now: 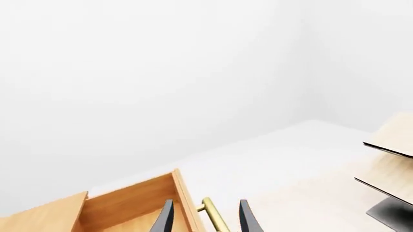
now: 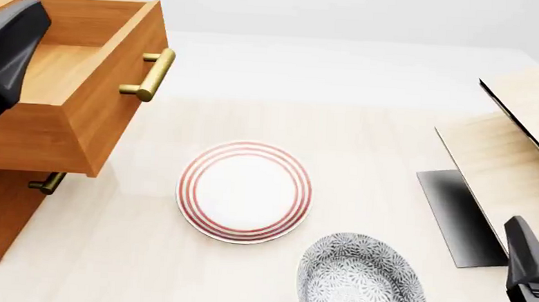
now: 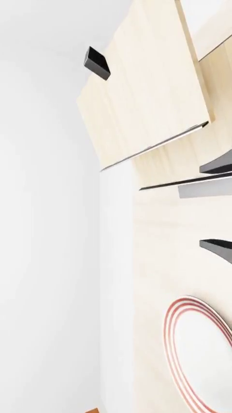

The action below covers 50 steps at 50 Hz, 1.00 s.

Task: Close the top drawer of the cabinet.

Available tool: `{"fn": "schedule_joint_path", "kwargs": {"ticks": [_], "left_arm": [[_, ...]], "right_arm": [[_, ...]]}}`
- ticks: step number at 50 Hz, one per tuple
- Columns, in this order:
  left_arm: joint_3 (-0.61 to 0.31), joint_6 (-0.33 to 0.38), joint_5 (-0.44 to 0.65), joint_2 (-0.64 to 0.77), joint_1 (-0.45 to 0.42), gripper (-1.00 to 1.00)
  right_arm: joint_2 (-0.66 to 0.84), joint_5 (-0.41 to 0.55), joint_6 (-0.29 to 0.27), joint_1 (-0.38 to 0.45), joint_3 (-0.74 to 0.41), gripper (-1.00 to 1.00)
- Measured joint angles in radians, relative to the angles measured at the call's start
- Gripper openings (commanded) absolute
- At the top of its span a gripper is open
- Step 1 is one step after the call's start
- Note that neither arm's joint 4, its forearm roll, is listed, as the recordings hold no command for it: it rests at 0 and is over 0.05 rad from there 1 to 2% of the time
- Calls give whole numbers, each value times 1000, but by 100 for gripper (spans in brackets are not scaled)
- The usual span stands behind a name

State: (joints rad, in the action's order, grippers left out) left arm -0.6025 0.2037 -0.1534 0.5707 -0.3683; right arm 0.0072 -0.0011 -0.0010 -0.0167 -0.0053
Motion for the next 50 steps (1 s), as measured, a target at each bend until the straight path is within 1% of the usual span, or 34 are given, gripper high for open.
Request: {"fn": "schedule_joint_path", "kwargs": {"ticks": [23, 40, 48, 50], "left_arm": [[-45, 35, -61, 99, -100, 100], [-87, 53, -91, 169, -155, 100], [-112, 64, -111, 222, -188, 100], [-129, 75, -120, 254, -207, 100]], "right_arm": [[0, 0, 0, 0, 0, 100], [0, 0, 0, 0, 0, 100], [0, 0, 0, 0, 0, 100], [0, 0, 0, 0, 0, 100]]}}
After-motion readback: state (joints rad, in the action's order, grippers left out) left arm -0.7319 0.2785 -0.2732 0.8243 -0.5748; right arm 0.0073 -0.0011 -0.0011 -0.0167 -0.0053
